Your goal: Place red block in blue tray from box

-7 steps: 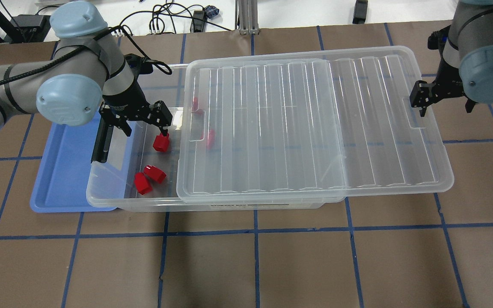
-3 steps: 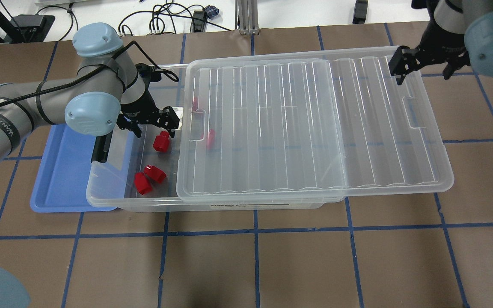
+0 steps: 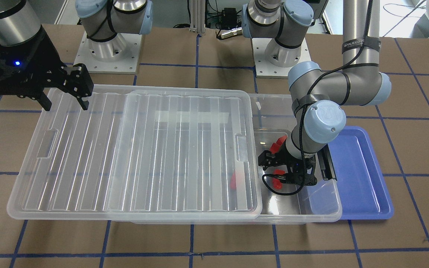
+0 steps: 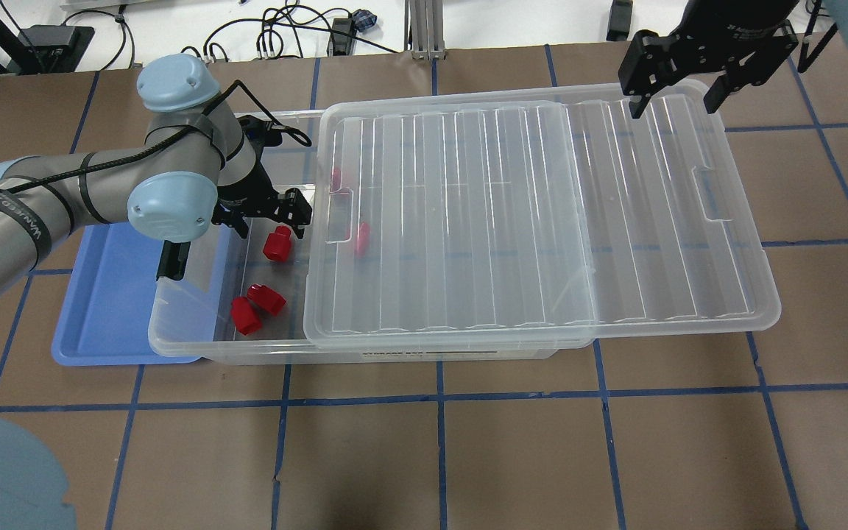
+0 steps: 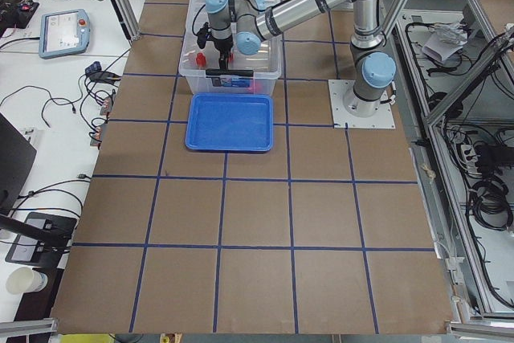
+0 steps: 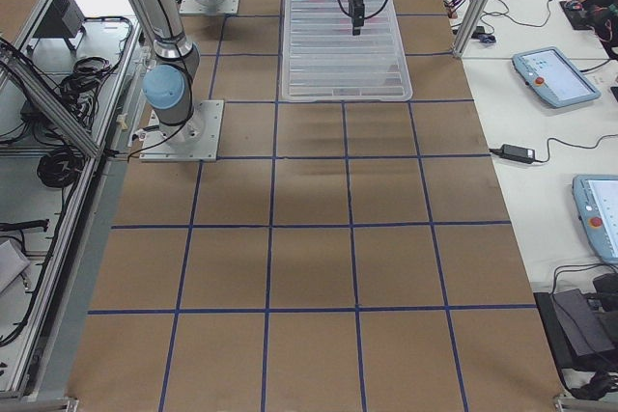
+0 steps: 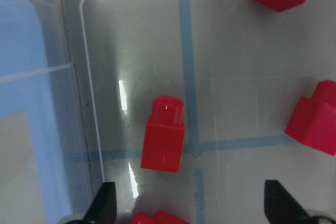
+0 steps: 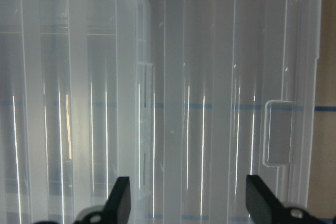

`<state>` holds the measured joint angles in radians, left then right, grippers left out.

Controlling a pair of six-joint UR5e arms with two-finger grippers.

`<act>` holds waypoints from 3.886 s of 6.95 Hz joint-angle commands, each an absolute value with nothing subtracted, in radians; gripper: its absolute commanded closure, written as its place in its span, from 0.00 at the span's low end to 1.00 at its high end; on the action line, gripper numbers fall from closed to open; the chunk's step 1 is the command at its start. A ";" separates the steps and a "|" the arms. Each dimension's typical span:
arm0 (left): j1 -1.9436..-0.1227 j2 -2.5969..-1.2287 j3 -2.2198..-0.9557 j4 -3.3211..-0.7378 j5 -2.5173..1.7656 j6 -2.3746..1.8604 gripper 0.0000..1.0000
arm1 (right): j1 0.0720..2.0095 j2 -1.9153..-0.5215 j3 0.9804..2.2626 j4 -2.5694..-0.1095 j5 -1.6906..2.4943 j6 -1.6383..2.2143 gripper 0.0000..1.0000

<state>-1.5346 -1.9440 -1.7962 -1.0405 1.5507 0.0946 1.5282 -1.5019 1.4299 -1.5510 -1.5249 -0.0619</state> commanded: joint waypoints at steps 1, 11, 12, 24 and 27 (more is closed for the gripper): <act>-1.532 -1.965 -1.795 -1.029 1.551 0.086 0.00 | 1.532 -1.500 1.425 -1.535 -1.505 -0.049 0.00; -1.531 -2.028 -1.805 -0.960 1.575 0.097 0.69 | 1.532 -1.508 1.430 -1.502 -1.566 -0.048 0.00; -1.531 -2.011 -1.796 -0.965 1.578 0.095 0.70 | 1.532 -1.508 1.430 -1.503 -1.566 -0.048 0.00; -1.400 -1.832 -1.456 -1.506 1.568 0.190 0.74 | 1.526 -1.508 1.433 -1.497 -1.565 -0.061 0.00; -1.151 -1.879 -1.509 -1.485 1.540 0.490 0.82 | 1.345 -1.505 1.433 -1.476 -1.604 -0.189 0.00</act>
<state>-1.2245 -1.8545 -1.4825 -1.4970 1.5508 0.3771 1.4437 -1.5053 1.4327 -1.4867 -1.5881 -0.1108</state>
